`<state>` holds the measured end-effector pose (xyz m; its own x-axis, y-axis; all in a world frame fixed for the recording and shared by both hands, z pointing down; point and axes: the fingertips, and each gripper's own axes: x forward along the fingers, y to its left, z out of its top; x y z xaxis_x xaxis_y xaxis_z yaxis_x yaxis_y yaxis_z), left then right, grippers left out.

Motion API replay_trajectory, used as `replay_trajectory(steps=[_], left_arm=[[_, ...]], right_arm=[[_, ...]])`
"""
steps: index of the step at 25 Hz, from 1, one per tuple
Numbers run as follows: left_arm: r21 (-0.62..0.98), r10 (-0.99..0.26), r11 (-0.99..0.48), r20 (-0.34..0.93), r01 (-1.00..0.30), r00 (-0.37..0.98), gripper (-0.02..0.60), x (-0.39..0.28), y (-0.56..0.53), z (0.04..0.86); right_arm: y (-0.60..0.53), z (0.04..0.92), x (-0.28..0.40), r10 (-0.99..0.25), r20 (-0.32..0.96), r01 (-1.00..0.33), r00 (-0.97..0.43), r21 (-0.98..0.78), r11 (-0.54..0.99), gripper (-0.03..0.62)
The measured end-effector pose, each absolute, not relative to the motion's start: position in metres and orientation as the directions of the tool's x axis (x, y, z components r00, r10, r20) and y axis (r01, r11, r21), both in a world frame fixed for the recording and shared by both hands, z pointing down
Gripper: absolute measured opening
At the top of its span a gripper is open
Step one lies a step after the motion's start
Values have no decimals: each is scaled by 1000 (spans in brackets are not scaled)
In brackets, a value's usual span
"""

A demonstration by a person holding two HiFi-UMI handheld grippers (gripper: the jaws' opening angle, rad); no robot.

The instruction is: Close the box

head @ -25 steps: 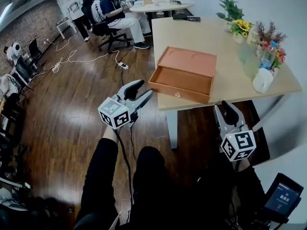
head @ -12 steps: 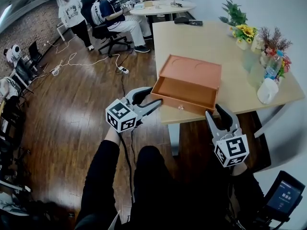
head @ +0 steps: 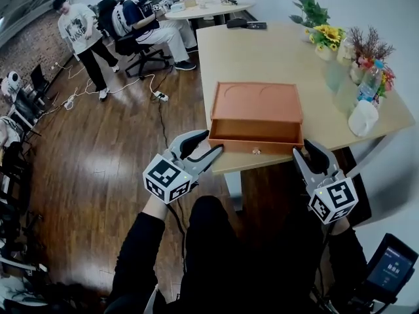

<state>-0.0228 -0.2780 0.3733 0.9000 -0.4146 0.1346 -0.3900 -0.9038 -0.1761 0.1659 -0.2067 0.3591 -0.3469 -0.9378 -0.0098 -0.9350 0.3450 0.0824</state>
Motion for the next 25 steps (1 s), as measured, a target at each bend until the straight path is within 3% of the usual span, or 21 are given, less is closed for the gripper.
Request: replay_trajectory(steps=[4, 6, 8, 10, 14, 19, 25], left_arm=[[-168, -430, -895, 81, -413, 899, 189, -30, -276, 366], [-154, -436, -892, 48, -424, 899, 256, -35, -282, 358], [-147, -421, -900, 61, -409, 905, 364, -34, -291, 356], [-147, -377, -921, 115, -360, 919, 406, -25, -297, 362], [-127, -267, -961, 201, -245, 942, 431, -5, -300, 375], [-134, -257, -963, 208, -233, 944, 433, -2, -302, 375], [-144, -322, -944, 205, -296, 924, 385, -2, -308, 374]], right_arm=[[-205, 361, 170, -917, 28, -908, -399, 129, 399, 127], [-206, 359, 172, -898, 53, -884, -436, 162, 438, 208], [-210, 354, 173, -872, 84, -857, -482, 162, 489, 367], [-219, 353, 174, -851, 117, -836, -511, 163, 524, 425], [-235, 360, 168, -825, 189, -800, -533, 206, 564, 440], [-242, 364, 157, -813, 213, -777, -541, 243, 581, 436], [-246, 364, 159, -856, 203, -810, -476, 278, 516, 347]])
